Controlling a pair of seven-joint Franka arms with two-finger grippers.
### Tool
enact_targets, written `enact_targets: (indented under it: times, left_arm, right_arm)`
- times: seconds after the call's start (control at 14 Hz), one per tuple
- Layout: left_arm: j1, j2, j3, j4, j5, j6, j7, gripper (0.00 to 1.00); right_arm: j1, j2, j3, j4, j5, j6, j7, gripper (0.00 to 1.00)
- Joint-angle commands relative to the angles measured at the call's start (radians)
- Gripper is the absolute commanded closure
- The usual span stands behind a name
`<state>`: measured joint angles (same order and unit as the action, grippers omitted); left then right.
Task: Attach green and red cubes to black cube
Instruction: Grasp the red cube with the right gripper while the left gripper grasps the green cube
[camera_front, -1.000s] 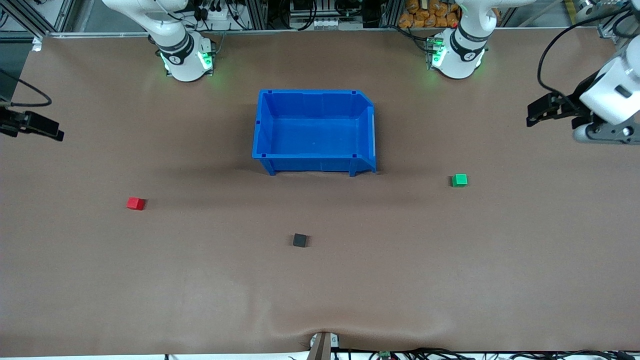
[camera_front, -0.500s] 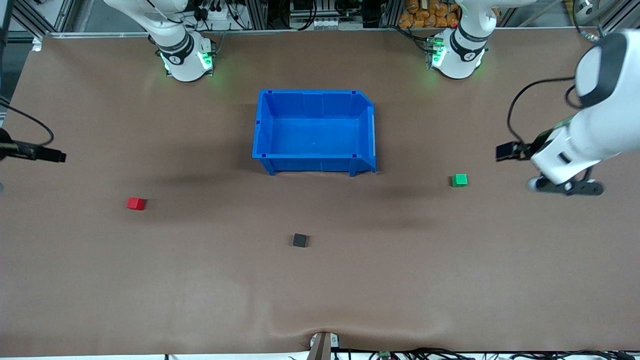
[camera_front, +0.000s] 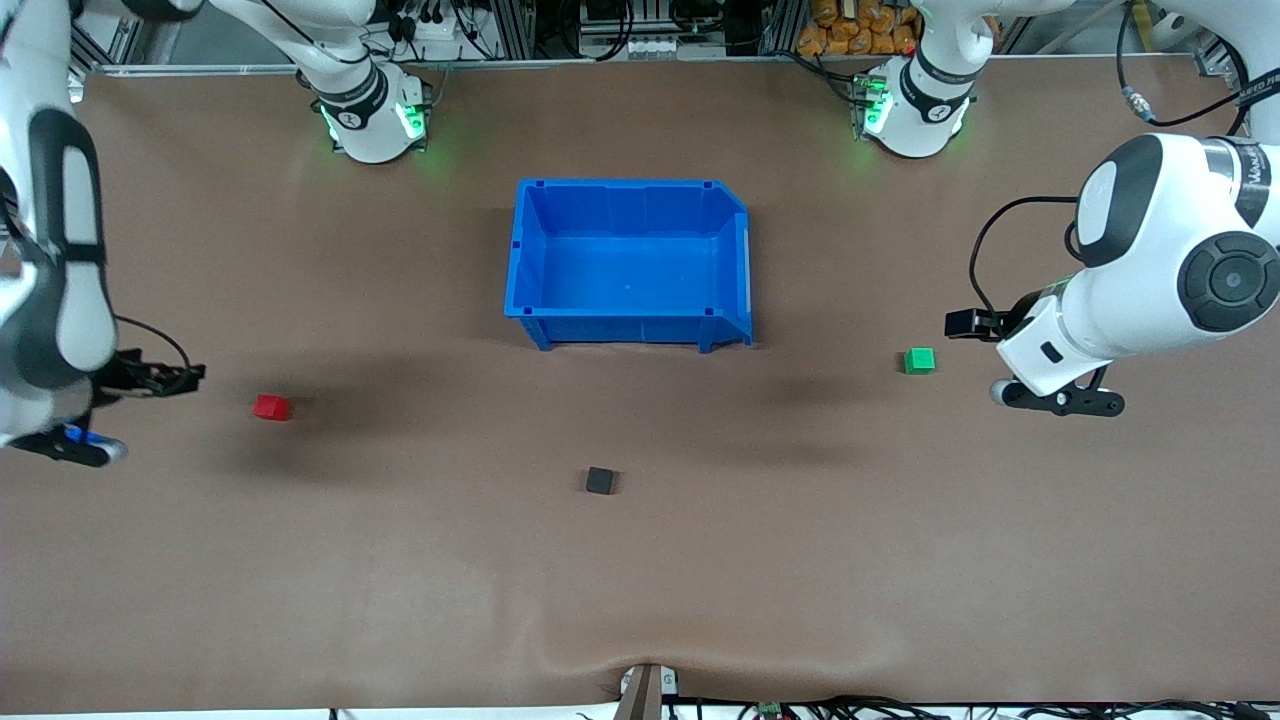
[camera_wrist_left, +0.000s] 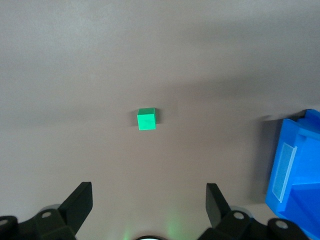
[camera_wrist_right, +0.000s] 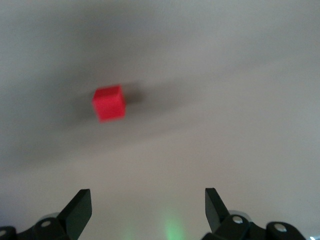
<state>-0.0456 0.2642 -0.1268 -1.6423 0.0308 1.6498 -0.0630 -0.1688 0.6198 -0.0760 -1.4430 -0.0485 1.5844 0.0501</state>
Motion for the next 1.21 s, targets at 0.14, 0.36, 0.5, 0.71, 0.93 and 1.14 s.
enact_targets:
  times: [0.14,0.36,0.5,0.71,0.93,1.14]
  left_arm:
    - [0.047,-0.011,-0.004,-0.170,0.011,0.177,-0.011,0.00]
    - [0.047,-0.016,-0.004,-0.342,0.006,0.370,-0.012,0.00]
    - [0.047,-0.019,-0.004,-0.456,0.006,0.543,-0.012,0.00]
    - [0.049,-0.016,-0.002,-0.594,0.006,0.752,-0.012,0.00]
    - [0.069,0.013,-0.004,-0.666,0.006,0.902,-0.012,0.00]
    - [0.070,0.067,-0.002,-0.672,0.006,0.969,-0.014,0.00]
  right_arm:
    - [0.000,0.086,0.019,-0.045,0.019,0.165,0.005,0.00]
    - [0.024,0.123,0.021,-0.048,0.022,0.213,0.000,0.00]
    - [0.035,0.130,0.022,-0.048,0.033,0.219,-0.001,0.00]
    - [0.038,0.169,0.022,-0.050,0.033,0.265,-0.004,0.17]
    - [0.040,0.176,0.022,-0.050,0.035,0.255,0.011,1.00]
    - [0.055,0.164,0.022,-0.019,0.184,0.206,0.130,1.00]
